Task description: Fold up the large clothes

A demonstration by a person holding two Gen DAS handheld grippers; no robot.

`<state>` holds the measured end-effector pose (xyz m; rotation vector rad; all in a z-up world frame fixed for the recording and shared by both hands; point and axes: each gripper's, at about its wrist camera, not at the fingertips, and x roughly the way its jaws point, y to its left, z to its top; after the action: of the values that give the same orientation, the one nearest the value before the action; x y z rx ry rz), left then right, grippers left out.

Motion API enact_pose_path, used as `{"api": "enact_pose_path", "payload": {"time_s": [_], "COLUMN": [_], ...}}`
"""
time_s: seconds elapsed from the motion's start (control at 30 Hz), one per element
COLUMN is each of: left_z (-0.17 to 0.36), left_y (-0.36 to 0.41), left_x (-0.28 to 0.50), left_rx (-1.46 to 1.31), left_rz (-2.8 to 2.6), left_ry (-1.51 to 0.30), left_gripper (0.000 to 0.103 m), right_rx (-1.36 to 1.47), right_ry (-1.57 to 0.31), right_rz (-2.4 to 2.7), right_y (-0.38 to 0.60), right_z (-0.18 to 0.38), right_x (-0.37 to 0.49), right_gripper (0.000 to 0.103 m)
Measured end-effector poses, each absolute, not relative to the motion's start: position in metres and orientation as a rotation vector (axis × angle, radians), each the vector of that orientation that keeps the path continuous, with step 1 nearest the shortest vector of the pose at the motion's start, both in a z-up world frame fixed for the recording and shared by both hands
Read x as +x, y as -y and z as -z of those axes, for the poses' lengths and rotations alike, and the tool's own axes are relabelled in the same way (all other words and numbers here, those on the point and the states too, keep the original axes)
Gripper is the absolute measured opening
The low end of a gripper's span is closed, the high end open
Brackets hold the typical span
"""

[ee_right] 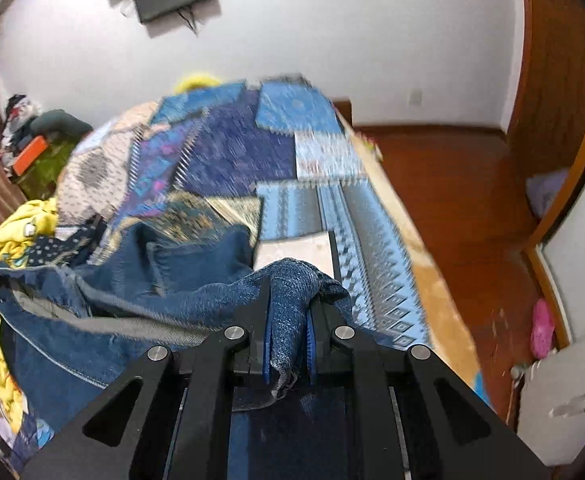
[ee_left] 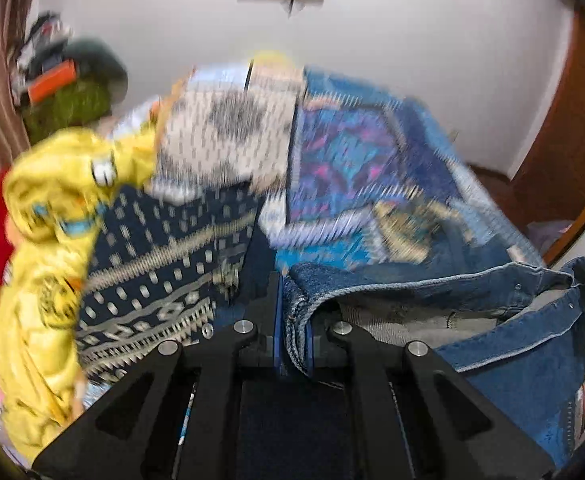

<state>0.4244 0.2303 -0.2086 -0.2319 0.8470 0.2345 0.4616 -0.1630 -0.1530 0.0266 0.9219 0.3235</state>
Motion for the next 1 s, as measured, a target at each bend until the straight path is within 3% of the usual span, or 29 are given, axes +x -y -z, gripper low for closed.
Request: {"api": "enact_pose_path", "payload": {"time_s": [0.2, 0.37, 0.43, 0.47, 0.53, 0.6, 0.8, 1.0], "left_z": [0.263, 0.267, 0.262, 0.258, 0.249, 0.237, 0.191, 0.174], "left_y": [-0.232, -0.235, -0.235, -0.235, -0.235, -0.235, -0.224, -0.214], "left_x": [0.434, 0.432, 0.428, 0.426, 0.421, 0.416, 0.393, 0.382], "left_rx": [-0.204, -0.203, -0.204, -0.195, -0.165, -0.15, -0.15, -0.2], "left_rz": [-0.248, -0.231, -0.218, -0.216, -0.223, -0.215, -0.161, -0.1], "left_ry": [-0.963, -0.976, -0.984, -0.986, -0.985, -0.978, -0.904, -0.885], "left_gripper": [0.01, 0.017, 0.021, 0.027, 0.039, 0.052, 0.071, 0.072], "right_rx": [-0.105, -0.054, -0.068, -0.107, -0.183, -0.221, -0.254, -0.324], "right_ry": [-0.979, -1.029, -1.043, -1.034, -0.976, -0.936, -0.885, -0.886], "right_rz": [-0.294, -0.354, -0.328, -0.292, -0.245, -0.222, -0.315, -0.395], "right_y": [0.151, 0.17, 0.175, 0.178, 0.185, 0.192, 0.193, 0.165], "right_z": [0.19, 0.185, 0.181, 0.178, 0.163, 0.148, 0.118, 0.124], "right_x": [0.464, 0.462, 0.461, 0.46, 0.45, 0.441, 0.404, 0.373], "right_gripper": [0.011, 0.016, 0.029, 0.042, 0.053, 0.053, 0.053, 0.055]}}
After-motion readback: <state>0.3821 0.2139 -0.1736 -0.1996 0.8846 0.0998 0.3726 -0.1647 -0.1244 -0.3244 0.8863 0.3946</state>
